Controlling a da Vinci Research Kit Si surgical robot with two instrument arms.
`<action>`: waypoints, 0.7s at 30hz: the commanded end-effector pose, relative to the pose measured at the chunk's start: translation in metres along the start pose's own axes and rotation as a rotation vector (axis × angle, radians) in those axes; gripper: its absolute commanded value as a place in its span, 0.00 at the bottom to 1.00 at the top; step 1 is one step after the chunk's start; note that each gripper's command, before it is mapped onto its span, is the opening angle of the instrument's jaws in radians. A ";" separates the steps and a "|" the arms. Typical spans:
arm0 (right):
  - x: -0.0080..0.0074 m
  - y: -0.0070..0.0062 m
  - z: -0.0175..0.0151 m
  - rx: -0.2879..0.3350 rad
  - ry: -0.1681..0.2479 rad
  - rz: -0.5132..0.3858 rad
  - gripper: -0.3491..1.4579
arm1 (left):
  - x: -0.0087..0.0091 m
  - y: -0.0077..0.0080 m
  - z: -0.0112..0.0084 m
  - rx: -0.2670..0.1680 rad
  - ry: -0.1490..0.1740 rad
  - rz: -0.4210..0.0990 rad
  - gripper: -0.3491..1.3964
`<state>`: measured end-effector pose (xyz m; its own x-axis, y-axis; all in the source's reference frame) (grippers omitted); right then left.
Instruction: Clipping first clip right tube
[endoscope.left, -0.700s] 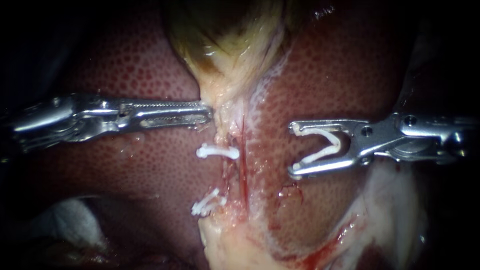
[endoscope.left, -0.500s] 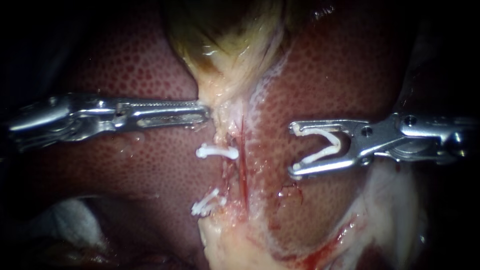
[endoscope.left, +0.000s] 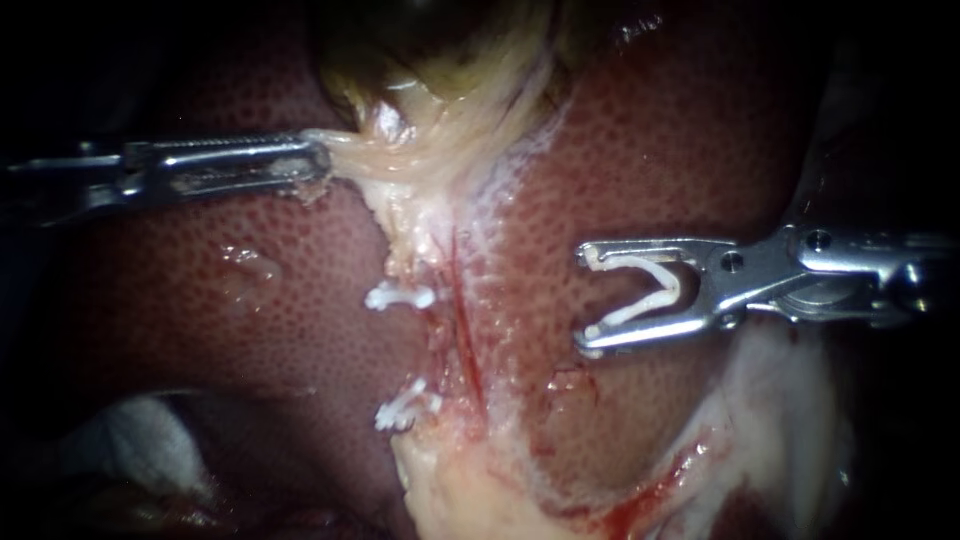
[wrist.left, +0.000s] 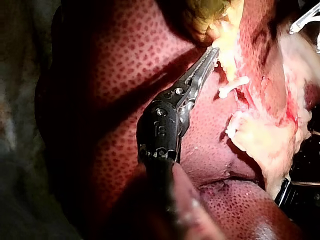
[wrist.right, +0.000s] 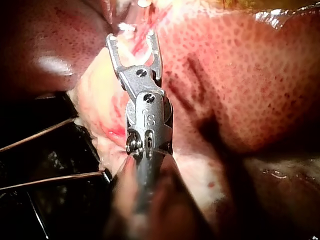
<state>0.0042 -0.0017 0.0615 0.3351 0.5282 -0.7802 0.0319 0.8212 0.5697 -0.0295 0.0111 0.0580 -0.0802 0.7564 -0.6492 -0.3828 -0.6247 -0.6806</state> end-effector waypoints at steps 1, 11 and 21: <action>0.0000 0.0000 0.0001 0.000 0.000 0.000 0.47 | 0.0003 0.0004 -0.0002 -0.002 0.011 0.005 0.00; -0.0007 -0.0001 0.0015 0.006 -0.003 -0.006 0.47 | 0.0006 0.0016 -0.0005 0.005 0.025 0.015 0.00; -0.0074 0.0003 0.0098 0.043 -0.066 0.035 0.47 | 0.0004 0.0016 -0.0004 0.006 0.025 0.016 0.00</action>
<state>0.0115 -0.0079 0.0708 0.4039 0.5435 -0.7358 0.0554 0.7883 0.6127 -0.0298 0.0103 0.0566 -0.0628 0.7411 -0.6685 -0.3873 -0.6354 -0.6680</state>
